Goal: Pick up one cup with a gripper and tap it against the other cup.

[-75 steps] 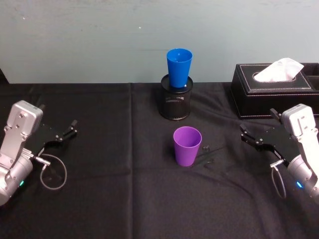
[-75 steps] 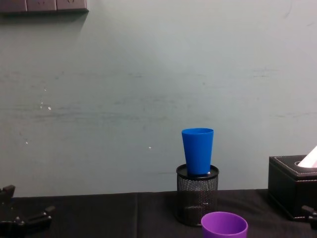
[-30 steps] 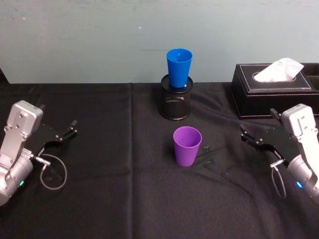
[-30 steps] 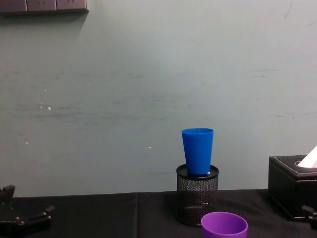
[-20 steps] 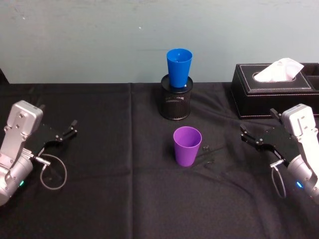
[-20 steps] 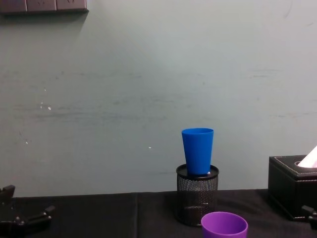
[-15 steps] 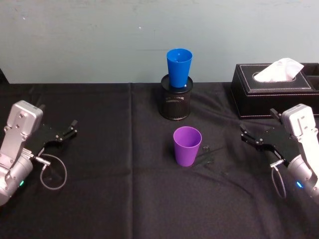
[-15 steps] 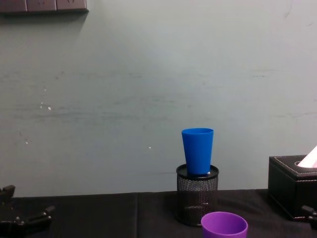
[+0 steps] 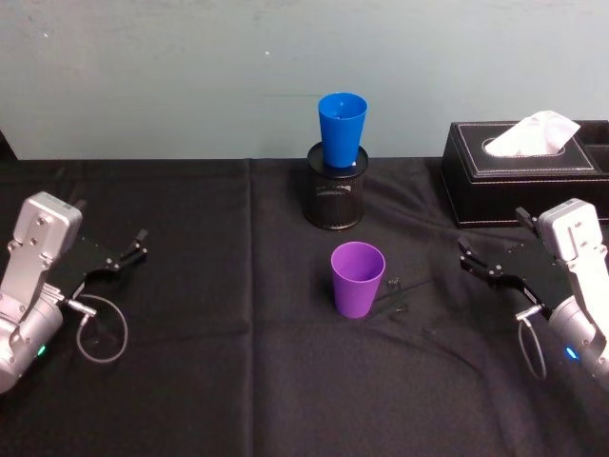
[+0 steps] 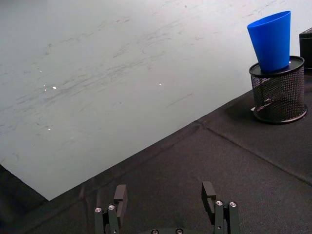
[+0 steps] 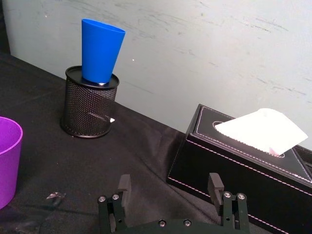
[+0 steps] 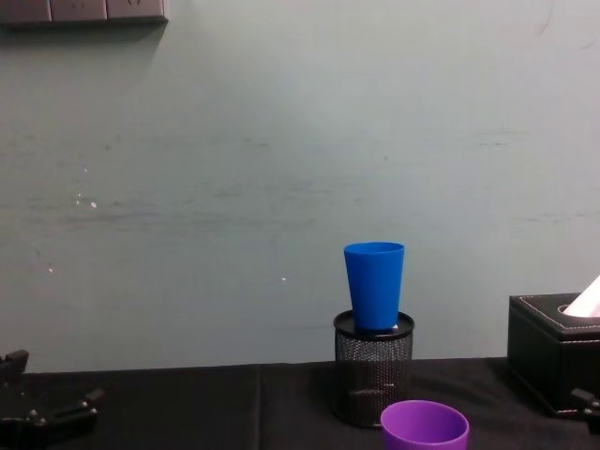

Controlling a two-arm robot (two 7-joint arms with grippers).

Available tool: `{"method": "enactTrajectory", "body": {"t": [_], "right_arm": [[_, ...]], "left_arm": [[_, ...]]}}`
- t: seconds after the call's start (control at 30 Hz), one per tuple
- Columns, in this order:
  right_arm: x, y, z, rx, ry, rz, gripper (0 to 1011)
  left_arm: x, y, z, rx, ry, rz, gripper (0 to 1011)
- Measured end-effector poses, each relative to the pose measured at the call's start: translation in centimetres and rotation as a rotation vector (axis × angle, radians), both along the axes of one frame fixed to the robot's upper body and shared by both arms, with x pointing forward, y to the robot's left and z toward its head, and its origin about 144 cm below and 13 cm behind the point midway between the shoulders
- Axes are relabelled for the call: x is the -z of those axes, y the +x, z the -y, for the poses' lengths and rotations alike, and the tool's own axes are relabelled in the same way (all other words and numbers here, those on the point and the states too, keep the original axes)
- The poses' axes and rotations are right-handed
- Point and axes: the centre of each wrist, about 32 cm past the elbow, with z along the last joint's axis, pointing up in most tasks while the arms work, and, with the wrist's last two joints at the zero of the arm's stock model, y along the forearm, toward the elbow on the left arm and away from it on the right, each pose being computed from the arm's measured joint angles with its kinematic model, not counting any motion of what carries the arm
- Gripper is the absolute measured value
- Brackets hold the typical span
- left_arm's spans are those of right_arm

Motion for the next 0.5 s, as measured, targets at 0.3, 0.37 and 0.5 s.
{"method": "enactTrajectory", "body": {"t": [0.3, 0.37, 0.5], "right_arm": [[-0.5, -0.9, 0.4, -0.074, 0.061, 0.008, 1003], [-0.7, -2.9, 0.5, -0.225, 0.116, -0.056, 1003], [-0.4, -3.6, 0.1, -0.313, 0.134, -0.098, 1003]], "left_arm": [[0.0, 0.0, 0.0, 0.0, 0.0, 0.0, 1000], [0.0, 0.0, 0.0, 0.0, 0.0, 0.0, 1000], [0.0, 0.0, 0.0, 0.0, 0.0, 0.0, 1000]]}}
